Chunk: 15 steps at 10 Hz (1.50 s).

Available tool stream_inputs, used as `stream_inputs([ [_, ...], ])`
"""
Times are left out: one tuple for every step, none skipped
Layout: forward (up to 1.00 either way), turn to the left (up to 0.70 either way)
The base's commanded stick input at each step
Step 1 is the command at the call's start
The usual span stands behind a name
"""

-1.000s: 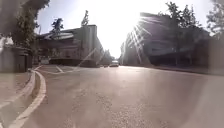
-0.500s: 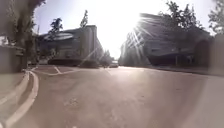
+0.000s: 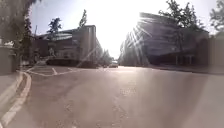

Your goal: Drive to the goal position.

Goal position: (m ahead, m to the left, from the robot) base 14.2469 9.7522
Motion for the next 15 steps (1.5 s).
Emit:
stream_inputs([
  [0.7,0.0],
  [0.7,0.0],
  [0.7,0.0],
  [0.7,0.0],
  [0.7,0.0],
  [0.7,0.0],
  [0.7,0.0],
  [0.7,0.0],
  [0.7,0.0],
  [0.7,0.0],
  [0.7,0.0],
  [0.7,0.0],
  [0.7,0.0],
  [0.7,0.0],
  [0.7,0.0],
])
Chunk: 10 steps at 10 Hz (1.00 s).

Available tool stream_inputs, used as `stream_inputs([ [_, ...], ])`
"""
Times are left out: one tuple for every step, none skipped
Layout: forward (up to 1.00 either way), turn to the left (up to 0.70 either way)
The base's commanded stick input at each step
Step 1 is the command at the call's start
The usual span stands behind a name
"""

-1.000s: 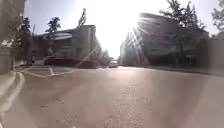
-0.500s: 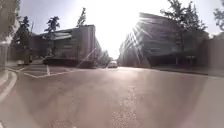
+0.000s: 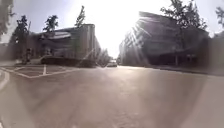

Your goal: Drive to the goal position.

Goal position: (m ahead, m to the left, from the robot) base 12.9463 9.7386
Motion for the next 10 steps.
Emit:
stream_inputs([
  [0.7,0.0],
  [0.7,0.0],
  [0.7,0.0],
  [0.7,0.0],
  [0.7,0.0],
  [0.7,0.0],
  [0.7,0.0],
  [0.7,0.05],
  [0.7,0.14],
  [0.7,0.14],
])
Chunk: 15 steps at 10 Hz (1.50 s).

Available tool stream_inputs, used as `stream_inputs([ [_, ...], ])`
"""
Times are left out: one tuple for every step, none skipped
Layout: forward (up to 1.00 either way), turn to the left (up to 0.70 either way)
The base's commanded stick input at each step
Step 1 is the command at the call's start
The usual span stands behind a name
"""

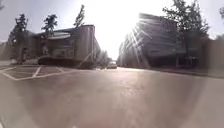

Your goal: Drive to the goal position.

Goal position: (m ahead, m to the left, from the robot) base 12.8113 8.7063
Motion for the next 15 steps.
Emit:
stream_inputs([
  [0.7,0.14],
  [0.7,0.14],
  [0.7,0.14],
  [0.7,0.14],
  [0.7,0.14],
  [0.7,0.14],
  [0.7,0.14],
  [0.7,0.14],
  [0.7,0.0],
  [0.7,0.0],
  [0.7,0.0],
  [0.7,0.0],
  [0.7,0.0],
  [0.7,0.0],
  [0.7,0.0],
])
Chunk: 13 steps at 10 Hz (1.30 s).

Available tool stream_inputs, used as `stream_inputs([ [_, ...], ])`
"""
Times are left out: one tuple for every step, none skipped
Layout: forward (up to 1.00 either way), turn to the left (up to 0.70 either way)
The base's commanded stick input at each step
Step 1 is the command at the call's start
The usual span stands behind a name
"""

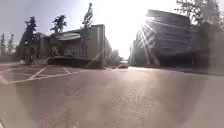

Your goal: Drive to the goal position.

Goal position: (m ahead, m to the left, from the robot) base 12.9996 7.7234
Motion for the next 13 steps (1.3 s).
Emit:
stream_inputs([
  [0.7,0.0],
  [0.7,0.0],
  [0.7,0.0],
  [0.7,0.0],
  [0.7,0.0],
  [0.7,0.0],
  [0.7,0.0],
  [0.7,0.0],
  [0.7,0.0],
  [0.7,0.0],
  [0.7,0.0],
  [0.7,0.0],
  [0.7,0.0],
])
